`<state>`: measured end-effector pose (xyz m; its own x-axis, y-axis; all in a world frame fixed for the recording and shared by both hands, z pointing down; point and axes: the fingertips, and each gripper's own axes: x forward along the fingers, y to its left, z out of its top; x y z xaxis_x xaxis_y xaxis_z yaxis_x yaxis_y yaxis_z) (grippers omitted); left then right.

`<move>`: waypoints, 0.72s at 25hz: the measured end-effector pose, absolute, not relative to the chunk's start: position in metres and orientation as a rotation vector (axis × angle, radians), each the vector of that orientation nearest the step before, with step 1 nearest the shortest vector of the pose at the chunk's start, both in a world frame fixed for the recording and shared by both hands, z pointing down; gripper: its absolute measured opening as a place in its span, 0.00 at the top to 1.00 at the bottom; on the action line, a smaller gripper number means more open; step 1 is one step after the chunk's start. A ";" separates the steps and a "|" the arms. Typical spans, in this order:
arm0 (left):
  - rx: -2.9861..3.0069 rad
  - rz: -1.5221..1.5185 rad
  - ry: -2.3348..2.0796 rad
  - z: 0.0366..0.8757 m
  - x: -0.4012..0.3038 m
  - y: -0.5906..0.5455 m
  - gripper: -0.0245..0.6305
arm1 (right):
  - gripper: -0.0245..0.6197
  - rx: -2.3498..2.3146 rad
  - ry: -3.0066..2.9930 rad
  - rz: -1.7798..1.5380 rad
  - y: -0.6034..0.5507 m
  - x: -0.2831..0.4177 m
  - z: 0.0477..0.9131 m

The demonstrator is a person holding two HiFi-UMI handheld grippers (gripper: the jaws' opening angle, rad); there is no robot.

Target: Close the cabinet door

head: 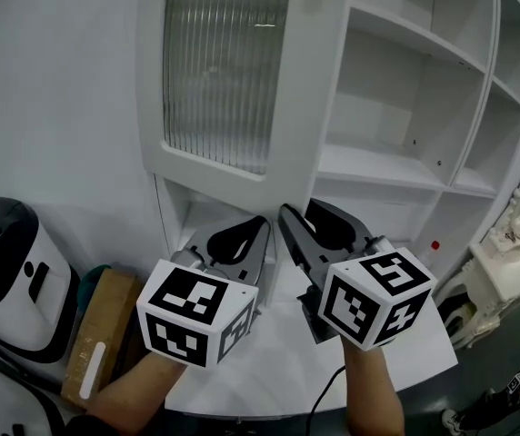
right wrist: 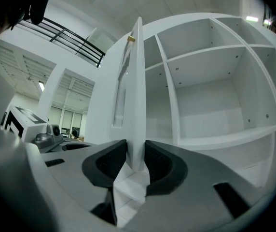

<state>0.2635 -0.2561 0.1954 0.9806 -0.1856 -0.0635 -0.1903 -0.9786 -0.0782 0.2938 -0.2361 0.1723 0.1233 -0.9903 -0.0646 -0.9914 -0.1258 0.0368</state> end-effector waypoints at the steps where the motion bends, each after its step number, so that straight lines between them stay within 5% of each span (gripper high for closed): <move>1: -3.042 0.087 0.292 0.195 0.266 -0.257 0.94 | 0.77 -2.372 2.057 0.137 -0.236 0.297 0.172; 18: -3.033 0.074 0.359 0.200 0.302 -0.272 0.94 | 0.77 -2.358 2.075 0.172 -0.253 0.334 0.172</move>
<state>0.3016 -0.2719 0.2005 0.9713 -0.2306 -0.0580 -0.2347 -0.9687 -0.0802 0.3340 -0.2530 0.1721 0.1241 -0.9891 -0.0794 -0.9887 -0.1301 0.0751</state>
